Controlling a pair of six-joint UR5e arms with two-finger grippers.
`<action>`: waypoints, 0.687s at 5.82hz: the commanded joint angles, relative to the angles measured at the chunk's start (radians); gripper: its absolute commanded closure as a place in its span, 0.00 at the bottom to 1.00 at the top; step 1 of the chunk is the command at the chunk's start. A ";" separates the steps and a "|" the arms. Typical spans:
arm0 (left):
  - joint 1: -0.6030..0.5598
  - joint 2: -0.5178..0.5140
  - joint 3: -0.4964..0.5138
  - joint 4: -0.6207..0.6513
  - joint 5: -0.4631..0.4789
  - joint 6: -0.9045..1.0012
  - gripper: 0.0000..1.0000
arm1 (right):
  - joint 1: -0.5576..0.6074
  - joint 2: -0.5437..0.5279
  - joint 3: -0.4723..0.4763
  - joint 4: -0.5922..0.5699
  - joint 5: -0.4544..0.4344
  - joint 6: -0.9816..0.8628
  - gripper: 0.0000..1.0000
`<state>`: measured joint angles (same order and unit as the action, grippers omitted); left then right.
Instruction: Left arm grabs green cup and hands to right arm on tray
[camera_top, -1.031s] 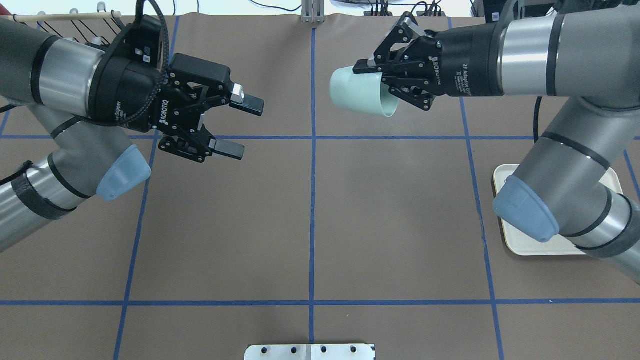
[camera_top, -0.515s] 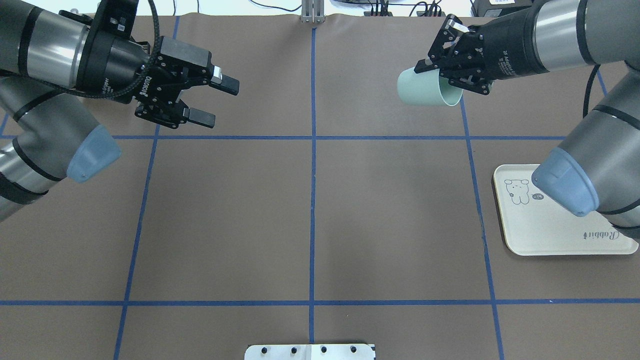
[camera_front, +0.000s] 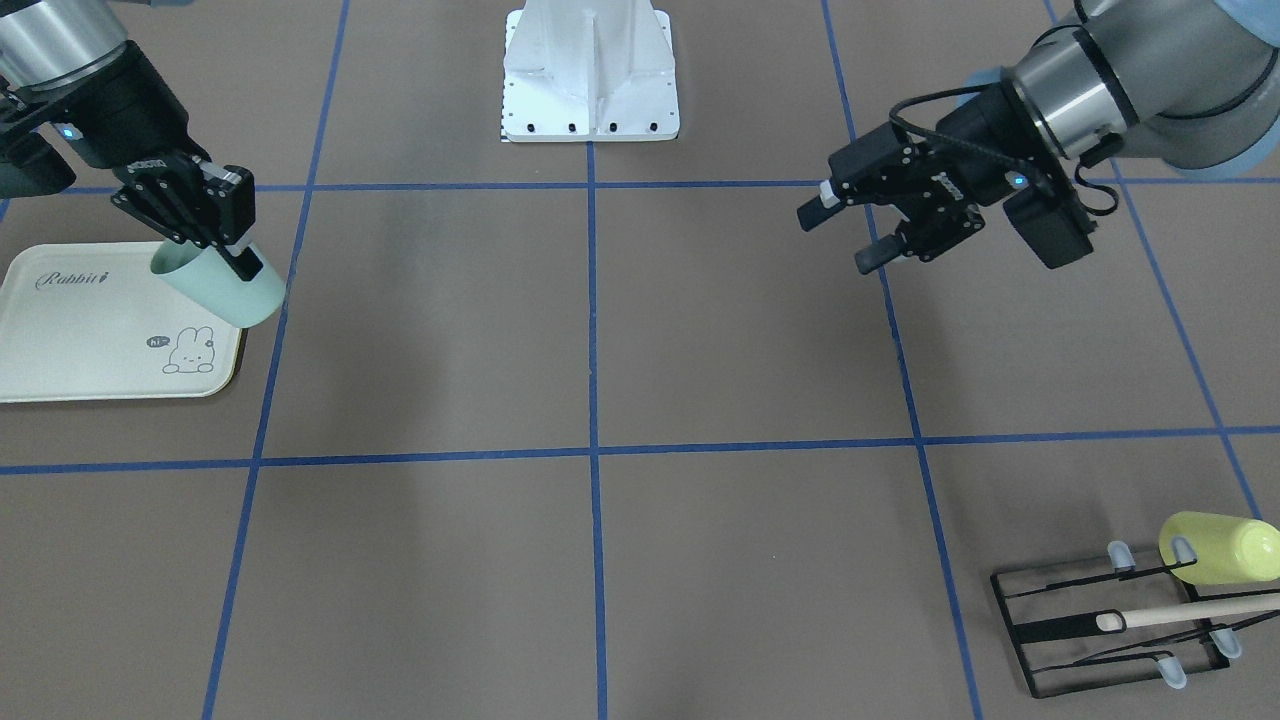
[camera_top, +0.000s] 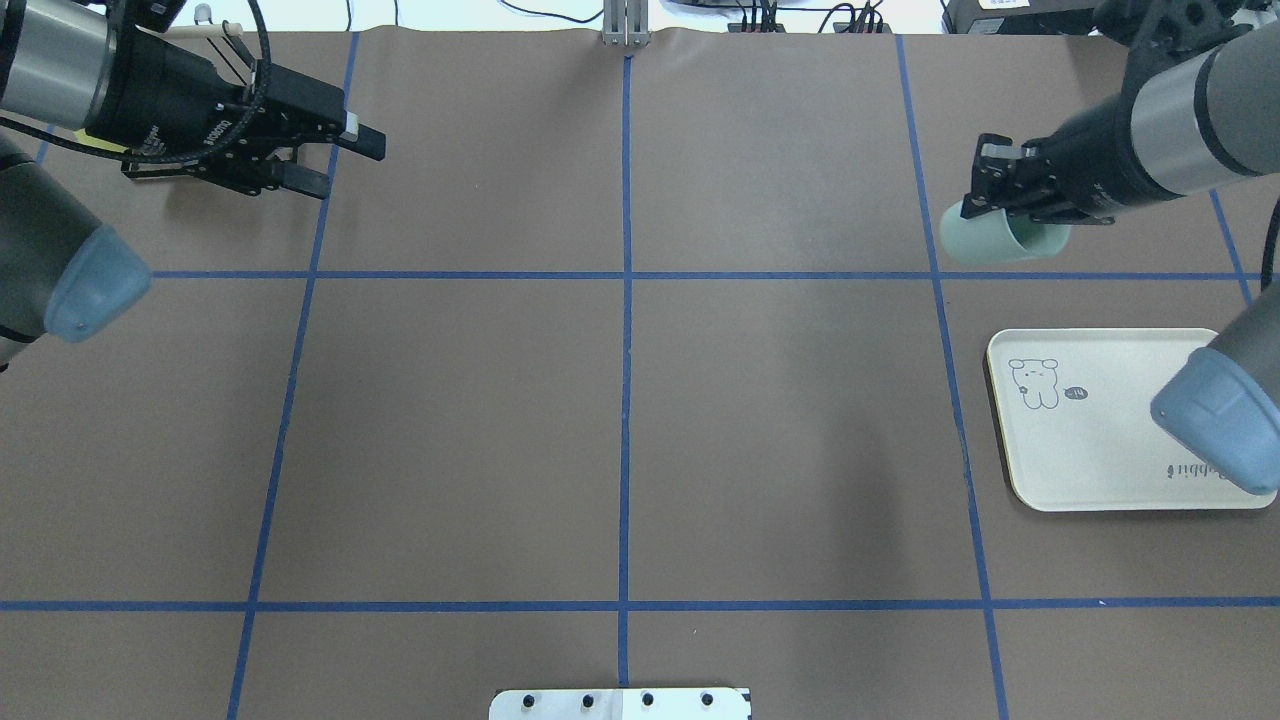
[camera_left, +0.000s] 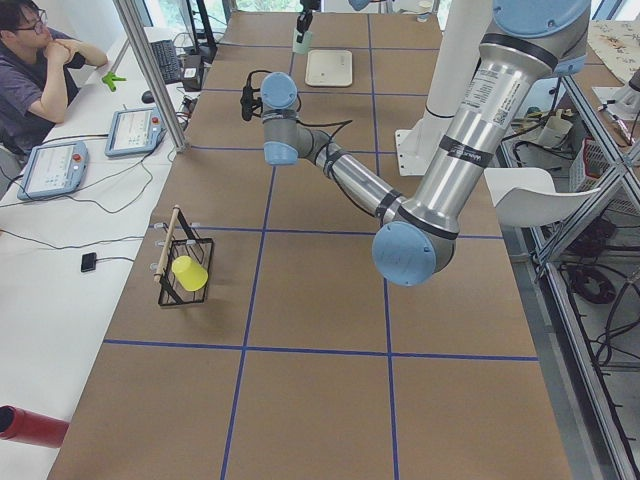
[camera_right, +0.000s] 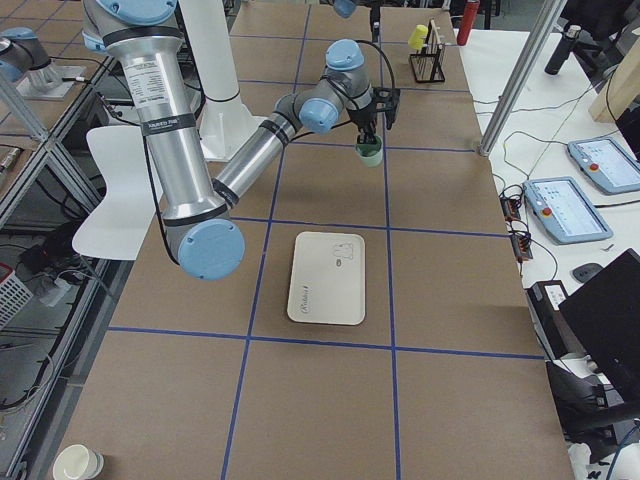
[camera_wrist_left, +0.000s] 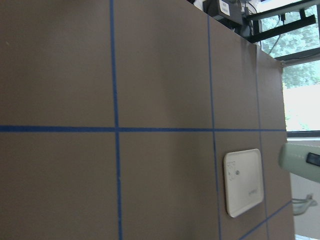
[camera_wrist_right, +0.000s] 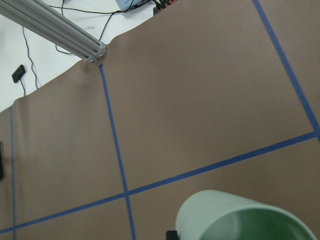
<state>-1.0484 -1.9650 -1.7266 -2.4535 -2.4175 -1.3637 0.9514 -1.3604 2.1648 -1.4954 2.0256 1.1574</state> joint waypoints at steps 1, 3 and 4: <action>-0.048 0.151 -0.002 0.103 0.107 0.352 0.00 | 0.010 -0.136 0.056 -0.094 -0.039 -0.291 1.00; -0.181 0.263 -0.013 0.351 0.109 0.887 0.00 | 0.021 -0.195 0.056 -0.201 -0.024 -0.517 1.00; -0.232 0.325 -0.008 0.422 0.107 1.092 0.00 | 0.018 -0.245 0.043 -0.194 -0.033 -0.575 1.00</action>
<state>-1.2317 -1.7000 -1.7377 -2.1079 -2.3104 -0.4800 0.9708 -1.5641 2.2167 -1.6780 1.9980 0.6513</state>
